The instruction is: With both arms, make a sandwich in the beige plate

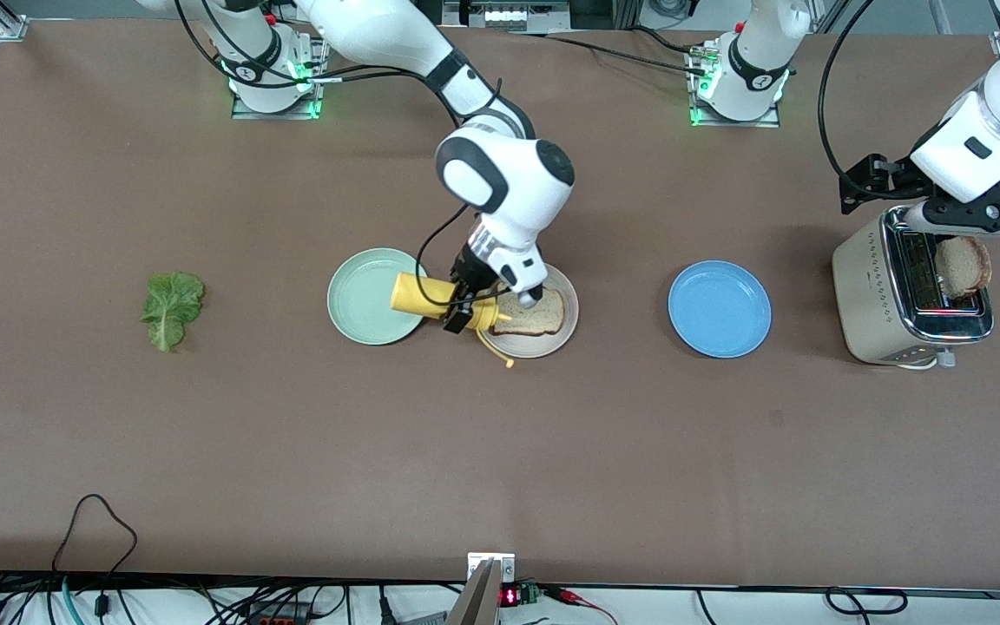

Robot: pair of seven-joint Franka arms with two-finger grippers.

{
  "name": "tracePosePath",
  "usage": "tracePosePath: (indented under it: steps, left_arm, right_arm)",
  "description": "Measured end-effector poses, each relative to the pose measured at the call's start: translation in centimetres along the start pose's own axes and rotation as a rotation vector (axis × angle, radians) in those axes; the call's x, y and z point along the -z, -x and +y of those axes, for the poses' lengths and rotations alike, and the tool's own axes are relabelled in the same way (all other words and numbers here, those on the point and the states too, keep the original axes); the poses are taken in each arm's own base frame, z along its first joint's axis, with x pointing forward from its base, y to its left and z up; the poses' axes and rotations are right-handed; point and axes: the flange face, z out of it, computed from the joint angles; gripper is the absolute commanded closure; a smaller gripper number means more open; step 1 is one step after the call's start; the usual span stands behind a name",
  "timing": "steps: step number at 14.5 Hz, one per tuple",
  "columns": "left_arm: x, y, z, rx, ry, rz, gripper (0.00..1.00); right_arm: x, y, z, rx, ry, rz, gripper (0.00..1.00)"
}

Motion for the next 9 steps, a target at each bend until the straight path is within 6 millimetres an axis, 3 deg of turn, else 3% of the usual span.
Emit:
tracePosePath:
  steps: [3,6,9]
  left_arm:
    - [0.0,0.0,0.0,0.0,0.0,0.0,0.0]
    - [0.0,0.0,0.0,0.0,0.0,0.0,0.0]
    - [0.0,0.0,0.0,0.0,0.0,0.0,0.0]
  right_arm:
    - [1.1,4.8,6.2,-0.121,-0.107,0.084,0.61]
    - [2.3,11.0,11.9,-0.179,-0.212,0.191,0.61]
    - [2.4,17.6,16.7,-0.209,-0.308,0.308,0.61]
